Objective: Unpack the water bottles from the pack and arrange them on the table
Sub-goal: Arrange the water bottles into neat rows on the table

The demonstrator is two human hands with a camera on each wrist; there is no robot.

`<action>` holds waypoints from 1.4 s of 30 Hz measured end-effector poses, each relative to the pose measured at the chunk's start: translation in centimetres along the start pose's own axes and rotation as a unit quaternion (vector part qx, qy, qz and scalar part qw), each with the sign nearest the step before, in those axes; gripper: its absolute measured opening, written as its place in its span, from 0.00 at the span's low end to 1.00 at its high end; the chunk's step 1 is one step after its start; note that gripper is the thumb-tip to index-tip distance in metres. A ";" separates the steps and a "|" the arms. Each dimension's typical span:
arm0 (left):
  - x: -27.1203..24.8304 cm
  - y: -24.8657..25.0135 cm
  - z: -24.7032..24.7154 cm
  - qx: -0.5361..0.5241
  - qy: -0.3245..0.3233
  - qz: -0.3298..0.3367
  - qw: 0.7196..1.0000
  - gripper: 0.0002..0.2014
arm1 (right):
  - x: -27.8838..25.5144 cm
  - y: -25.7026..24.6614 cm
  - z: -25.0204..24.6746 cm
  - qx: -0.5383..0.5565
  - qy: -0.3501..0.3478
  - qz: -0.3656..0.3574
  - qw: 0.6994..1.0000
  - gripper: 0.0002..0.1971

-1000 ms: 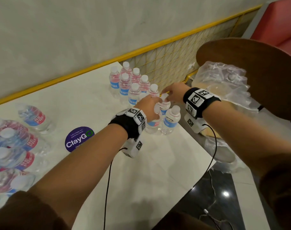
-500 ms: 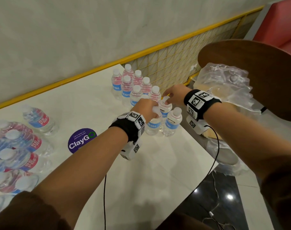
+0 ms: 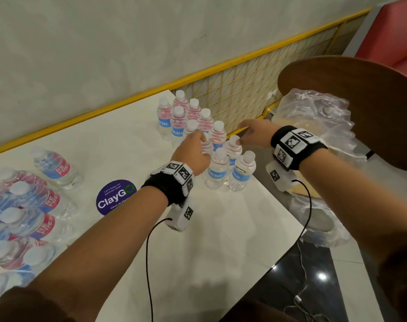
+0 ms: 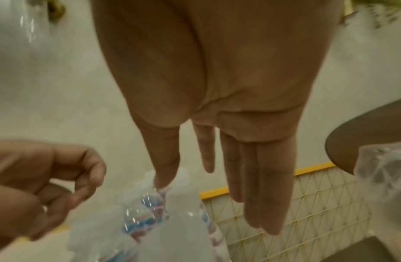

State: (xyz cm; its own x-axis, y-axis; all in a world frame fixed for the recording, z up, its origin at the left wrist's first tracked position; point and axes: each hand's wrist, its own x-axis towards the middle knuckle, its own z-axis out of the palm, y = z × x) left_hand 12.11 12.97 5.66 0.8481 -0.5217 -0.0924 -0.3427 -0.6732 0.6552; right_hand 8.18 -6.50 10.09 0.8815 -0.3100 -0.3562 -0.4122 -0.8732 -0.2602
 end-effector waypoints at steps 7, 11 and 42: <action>-0.2 -2.4 0.1 -0.068 -0.063 -0.049 0.994 0.49 | -4.1 1.2 2.8 0.056 -0.083 0.049 0.994 0.21; 1.8 -4.9 3.3 -0.097 -0.082 -0.042 0.991 0.61 | -3.7 1.7 3.7 0.085 -0.033 0.054 0.994 0.13; -16.2 -16.5 -16.6 0.294 -0.265 -0.235 0.888 0.27 | -16.1 -23.6 18.1 -0.018 -0.163 -0.402 0.901 0.14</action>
State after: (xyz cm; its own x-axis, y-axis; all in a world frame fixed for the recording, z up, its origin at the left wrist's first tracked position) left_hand 10.75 41.21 8.78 0.6970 -0.1797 -0.6942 -0.2863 -0.9573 -0.0396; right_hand -0.43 25.88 5.71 0.7744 0.5503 -0.3122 0.3421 -0.7792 -0.5251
